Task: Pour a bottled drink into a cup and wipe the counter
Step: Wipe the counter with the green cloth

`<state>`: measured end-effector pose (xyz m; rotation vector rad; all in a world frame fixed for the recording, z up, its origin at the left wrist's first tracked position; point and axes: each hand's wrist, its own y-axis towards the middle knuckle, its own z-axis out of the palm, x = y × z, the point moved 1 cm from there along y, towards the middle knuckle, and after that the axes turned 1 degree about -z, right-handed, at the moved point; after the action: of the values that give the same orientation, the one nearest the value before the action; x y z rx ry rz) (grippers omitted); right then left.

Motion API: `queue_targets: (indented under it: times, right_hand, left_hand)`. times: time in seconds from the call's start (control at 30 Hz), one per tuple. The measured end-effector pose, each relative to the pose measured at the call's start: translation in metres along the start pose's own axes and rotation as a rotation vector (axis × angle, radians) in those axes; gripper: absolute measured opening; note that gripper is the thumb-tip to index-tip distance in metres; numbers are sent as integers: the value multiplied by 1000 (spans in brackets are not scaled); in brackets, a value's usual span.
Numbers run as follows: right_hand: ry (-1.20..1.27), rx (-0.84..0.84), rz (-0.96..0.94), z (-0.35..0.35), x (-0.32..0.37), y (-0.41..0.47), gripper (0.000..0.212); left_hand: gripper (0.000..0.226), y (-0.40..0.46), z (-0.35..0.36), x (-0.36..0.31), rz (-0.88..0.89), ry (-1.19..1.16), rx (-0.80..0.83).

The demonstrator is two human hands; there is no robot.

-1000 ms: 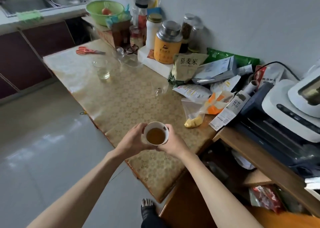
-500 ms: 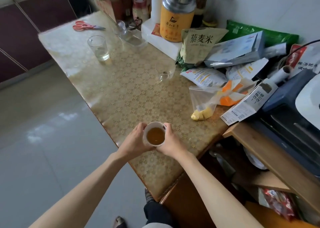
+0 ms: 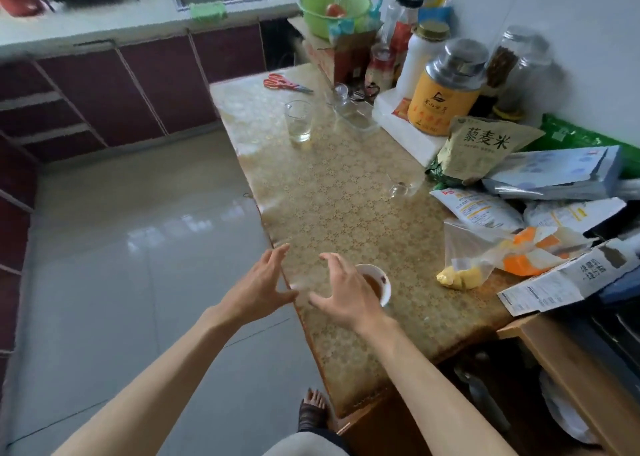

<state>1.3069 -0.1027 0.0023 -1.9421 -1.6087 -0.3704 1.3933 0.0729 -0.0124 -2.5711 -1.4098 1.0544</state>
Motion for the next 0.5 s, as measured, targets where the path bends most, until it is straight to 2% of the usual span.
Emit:
queue_targets:
  times: [0.07, 0.13, 0.33, 0.5]
  right_hand:
    - [22, 55, -64, 17, 36, 7, 59]
    - [14, 124, -144, 42, 79, 13, 49]
    - [-155, 433, -482, 140, 230, -7, 50]
    - [-313, 652, -779, 245, 356, -89, 49]
  left_hand:
    - [87, -34, -16, 27, -94, 2, -64]
    - [81, -78, -28, 61, -225, -17, -118]
    - [73, -258, -37, 170, -629, -162, -369]
    - [44, -445, -9, 213, -942, -353, -642]
